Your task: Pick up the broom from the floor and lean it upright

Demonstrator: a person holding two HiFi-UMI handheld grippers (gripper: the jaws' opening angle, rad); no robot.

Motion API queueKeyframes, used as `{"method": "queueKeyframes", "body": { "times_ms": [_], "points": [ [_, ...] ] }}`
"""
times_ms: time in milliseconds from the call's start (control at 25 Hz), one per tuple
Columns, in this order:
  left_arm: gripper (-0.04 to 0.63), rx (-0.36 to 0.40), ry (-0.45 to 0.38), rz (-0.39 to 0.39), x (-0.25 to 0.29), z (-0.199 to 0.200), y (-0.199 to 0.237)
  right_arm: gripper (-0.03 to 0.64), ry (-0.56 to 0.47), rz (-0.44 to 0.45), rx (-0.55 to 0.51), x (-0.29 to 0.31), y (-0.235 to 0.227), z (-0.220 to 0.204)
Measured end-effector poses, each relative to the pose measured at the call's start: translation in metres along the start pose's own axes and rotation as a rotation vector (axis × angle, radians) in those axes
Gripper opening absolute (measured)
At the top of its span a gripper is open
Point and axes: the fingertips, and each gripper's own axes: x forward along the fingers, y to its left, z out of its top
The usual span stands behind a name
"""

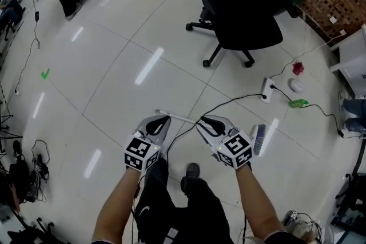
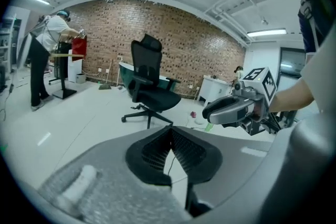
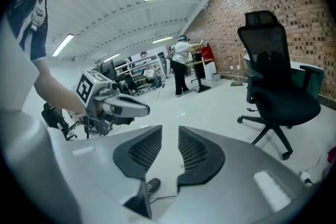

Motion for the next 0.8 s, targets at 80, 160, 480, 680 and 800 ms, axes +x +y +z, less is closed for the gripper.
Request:
{"method": "queueKeyframes", "body": {
  "times_ms": [80, 160, 480, 680, 800],
  "points": [
    [0.000, -0.020, 0.033, 0.047, 0.006, -0.039, 0.032, 0.089, 0.053, 0.035, -0.021, 0.038, -0.005, -0.035],
    [0.000, -0.049, 0.064, 0.082, 0.015, -0.079, 0.061, 0.092, 0.099, 0.071, -0.034, 0.074, -0.011, -0.071],
    [0.000, -0.063, 0.112, 0.113, 0.077, -0.219, 0.159, 0.095, 0.296, 0.178, -0.126, 0.216, -0.042, -0.221],
    [0.000, -0.056, 0.143, 0.103, 0.117, -0.290, 0.193, 0.098, 0.370, 0.225, -0.187, 0.294, -0.061, -0.298],
    [0.000, -0.053, 0.173, 0.092, 0.137, -0.334, 0.208, 0.103, 0.432, 0.270, -0.227, 0.334, -0.068, -0.349]
  ]
}}
